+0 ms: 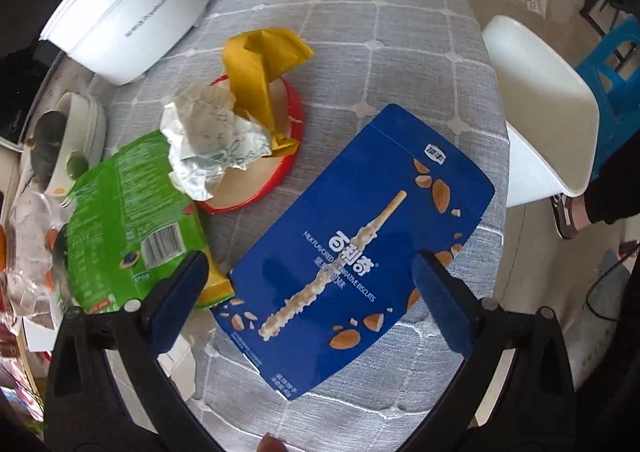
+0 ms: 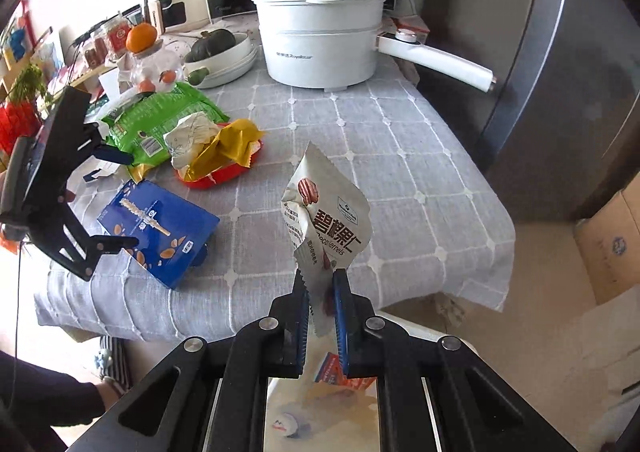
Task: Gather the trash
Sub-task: 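Grasp the white snack packet with the right tool while the left tool grasps the blue biscuit box, then carry the packet to the basin and open the right tool while the left tool carries the blue box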
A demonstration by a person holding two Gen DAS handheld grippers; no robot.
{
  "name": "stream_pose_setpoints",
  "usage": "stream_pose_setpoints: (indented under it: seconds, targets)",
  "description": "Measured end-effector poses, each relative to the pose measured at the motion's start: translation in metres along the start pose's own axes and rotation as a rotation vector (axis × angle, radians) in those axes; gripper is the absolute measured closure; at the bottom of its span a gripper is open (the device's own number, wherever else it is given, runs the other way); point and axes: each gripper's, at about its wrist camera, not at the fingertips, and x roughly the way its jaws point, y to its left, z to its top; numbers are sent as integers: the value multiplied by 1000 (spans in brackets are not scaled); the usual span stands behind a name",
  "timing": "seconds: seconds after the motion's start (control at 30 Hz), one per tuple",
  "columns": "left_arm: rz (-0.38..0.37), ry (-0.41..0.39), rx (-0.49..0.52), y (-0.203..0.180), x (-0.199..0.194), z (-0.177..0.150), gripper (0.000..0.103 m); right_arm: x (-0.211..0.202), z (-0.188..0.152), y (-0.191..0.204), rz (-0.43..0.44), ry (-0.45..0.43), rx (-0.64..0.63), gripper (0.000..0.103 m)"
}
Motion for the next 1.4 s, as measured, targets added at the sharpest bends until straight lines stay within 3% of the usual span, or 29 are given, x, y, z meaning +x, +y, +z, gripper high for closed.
stream_pose_setpoints:
  seconds: [0.3,0.57,0.97,1.1,1.27,1.4]
  targets:
    - [-244,143,61,5,20,22,2,-14,-21,-35,9,19,50,91]
    - [-187,168,189,-18,29,26,1,-11,-26,-36,29,38,46,91]
    - [-151,136,184,-18,46,30,0,-9,-31,-40,43,55,67,91]
    - [-141,162,158,-20,57,29,0,-9,-33,-36,52,60,55,91]
    - [-189,94,-14,-9,60,20,0,-12,-35,-37,56,57,53,91]
    - [-150,28,-149,-12,55,7,2,-14,-36,-39,54,52,58,91]
